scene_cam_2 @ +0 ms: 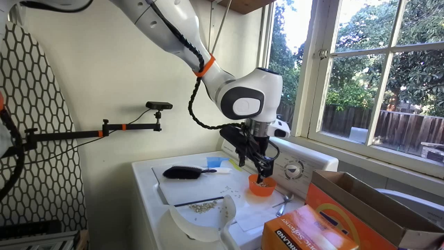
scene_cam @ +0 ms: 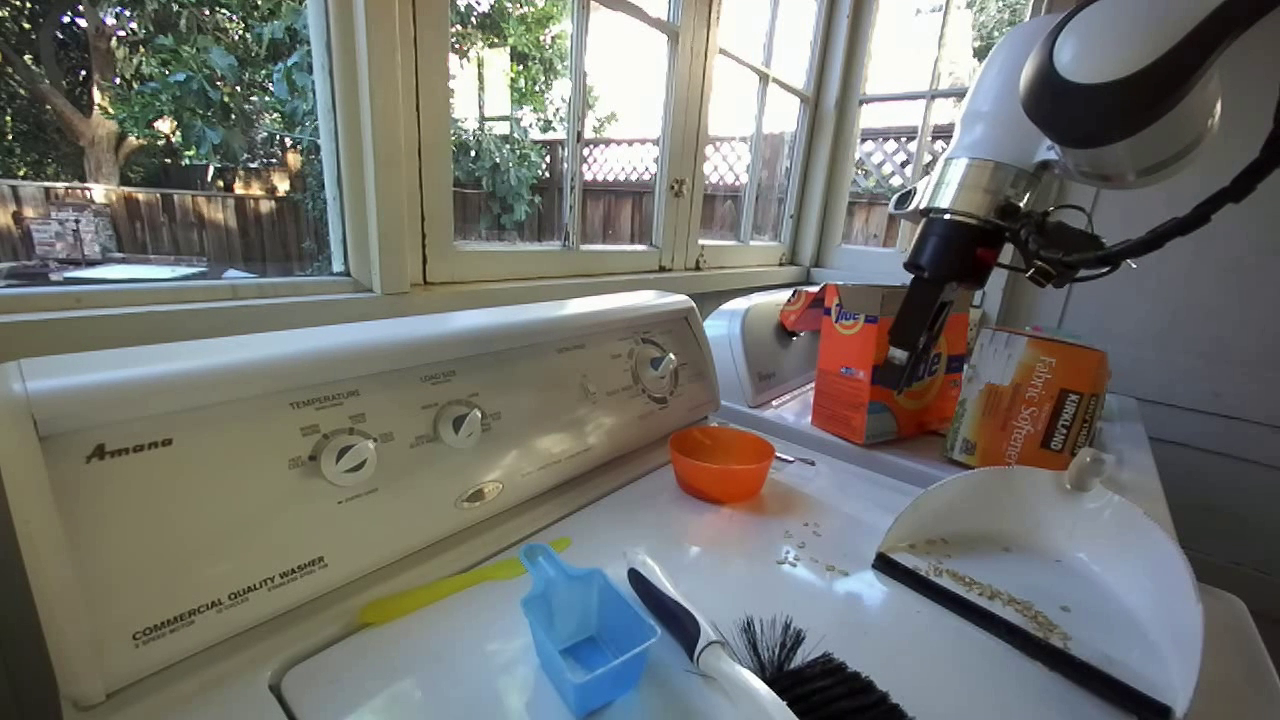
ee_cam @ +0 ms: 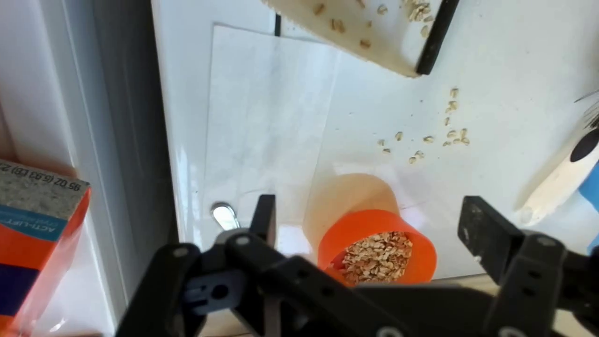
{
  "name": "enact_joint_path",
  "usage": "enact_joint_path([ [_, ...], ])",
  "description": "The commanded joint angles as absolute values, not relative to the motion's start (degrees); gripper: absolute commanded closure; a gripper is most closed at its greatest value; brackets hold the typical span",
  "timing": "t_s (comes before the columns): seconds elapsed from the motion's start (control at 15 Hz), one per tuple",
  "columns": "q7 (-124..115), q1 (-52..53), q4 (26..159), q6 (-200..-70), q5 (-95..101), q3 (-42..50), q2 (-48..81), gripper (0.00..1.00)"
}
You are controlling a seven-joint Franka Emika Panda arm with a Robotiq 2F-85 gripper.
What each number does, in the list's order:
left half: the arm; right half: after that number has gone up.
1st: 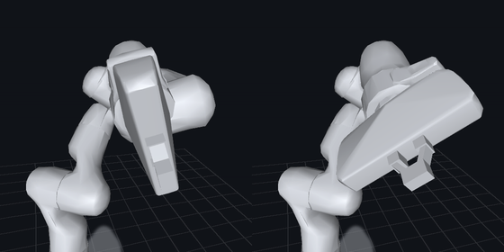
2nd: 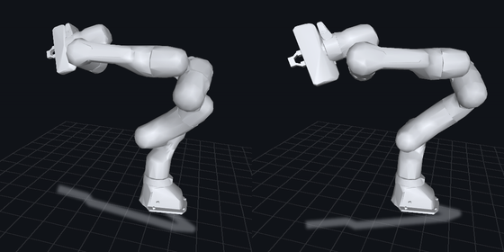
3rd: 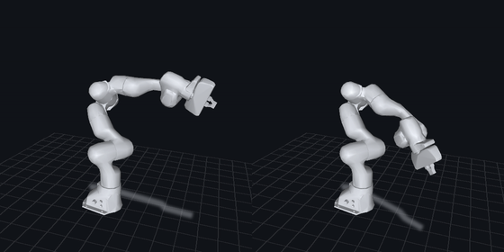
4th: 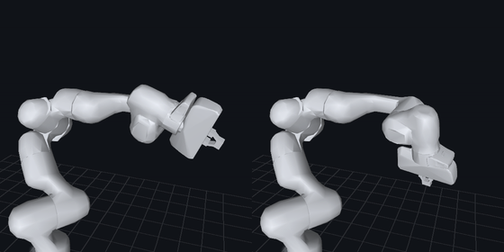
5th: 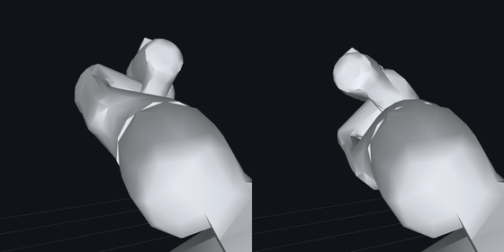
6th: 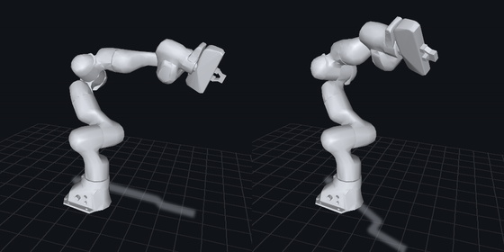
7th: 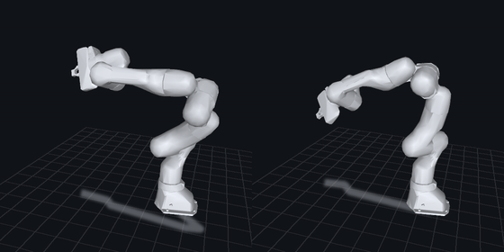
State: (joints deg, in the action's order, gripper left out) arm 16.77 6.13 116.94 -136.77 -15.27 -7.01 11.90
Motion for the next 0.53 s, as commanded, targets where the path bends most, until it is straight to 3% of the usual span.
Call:
enact_joint_path([
  [0.0,14.0,6.1,114.6,-135.4,-12.9,-7.6,15.3,0.0],
  [0.27,12.3,6.3,113.4,-135.8,-11.4,-7.8,17.7,0.0],
  [0.4,12.0,6.4,112.9,-136.2,-10.4,-7.9,18.8,0.28],
  [0.47,12.2,6.4,112.7,-136.6,-10.1,-8.0,19.3,0.34],
])
